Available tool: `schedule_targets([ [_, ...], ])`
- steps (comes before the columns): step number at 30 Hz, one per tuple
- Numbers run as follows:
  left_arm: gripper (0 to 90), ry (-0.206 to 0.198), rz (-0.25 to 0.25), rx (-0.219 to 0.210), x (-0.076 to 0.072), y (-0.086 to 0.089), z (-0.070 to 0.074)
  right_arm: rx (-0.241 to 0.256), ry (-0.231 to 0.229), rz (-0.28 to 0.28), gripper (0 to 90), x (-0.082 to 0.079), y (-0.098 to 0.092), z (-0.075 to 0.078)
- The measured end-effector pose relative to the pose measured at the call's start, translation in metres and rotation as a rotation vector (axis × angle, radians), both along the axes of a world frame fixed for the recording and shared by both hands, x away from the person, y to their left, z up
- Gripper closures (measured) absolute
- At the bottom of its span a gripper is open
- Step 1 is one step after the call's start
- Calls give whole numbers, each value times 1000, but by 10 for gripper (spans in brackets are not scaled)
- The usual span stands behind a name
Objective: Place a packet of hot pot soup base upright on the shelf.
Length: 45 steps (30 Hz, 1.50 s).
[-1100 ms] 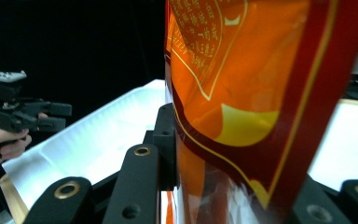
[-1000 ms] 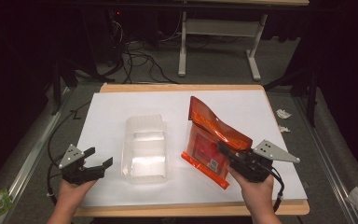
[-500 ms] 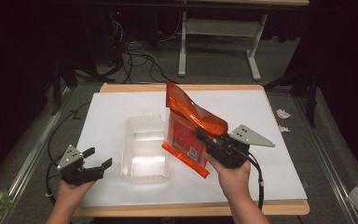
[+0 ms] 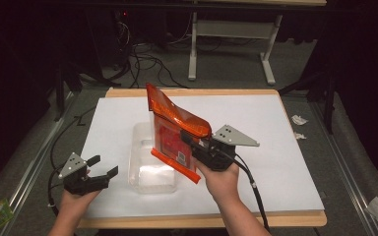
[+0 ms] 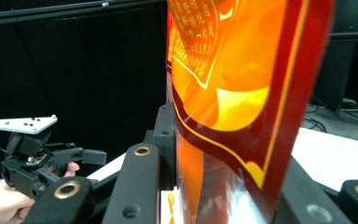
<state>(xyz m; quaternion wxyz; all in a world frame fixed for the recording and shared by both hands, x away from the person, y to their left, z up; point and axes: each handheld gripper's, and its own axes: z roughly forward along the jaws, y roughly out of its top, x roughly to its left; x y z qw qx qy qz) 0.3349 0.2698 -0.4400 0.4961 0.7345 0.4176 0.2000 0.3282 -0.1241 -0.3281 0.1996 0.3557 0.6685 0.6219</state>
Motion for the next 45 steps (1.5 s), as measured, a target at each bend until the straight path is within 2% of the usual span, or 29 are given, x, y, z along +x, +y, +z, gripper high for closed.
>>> schedule_targets([
  [10,163,-6,10,-33,2,3,2,-2,10,15,725,9,26,-8],
  [18,164,-7,13,-32,2,6,2,-17,9,3,725,15,40,-16],
  [26,166,-12,13,-34,3,6,2,-11,20,16,724,21,54,-26],
  [30,166,-13,9,-31,3,6,2,-30,30,13,725,24,62,-33],
  [39,166,-14,14,-34,3,8,2,-56,42,3,725,30,70,-50],
  [45,167,-13,10,-28,3,7,2,-42,29,-4,724,29,71,-55],
])
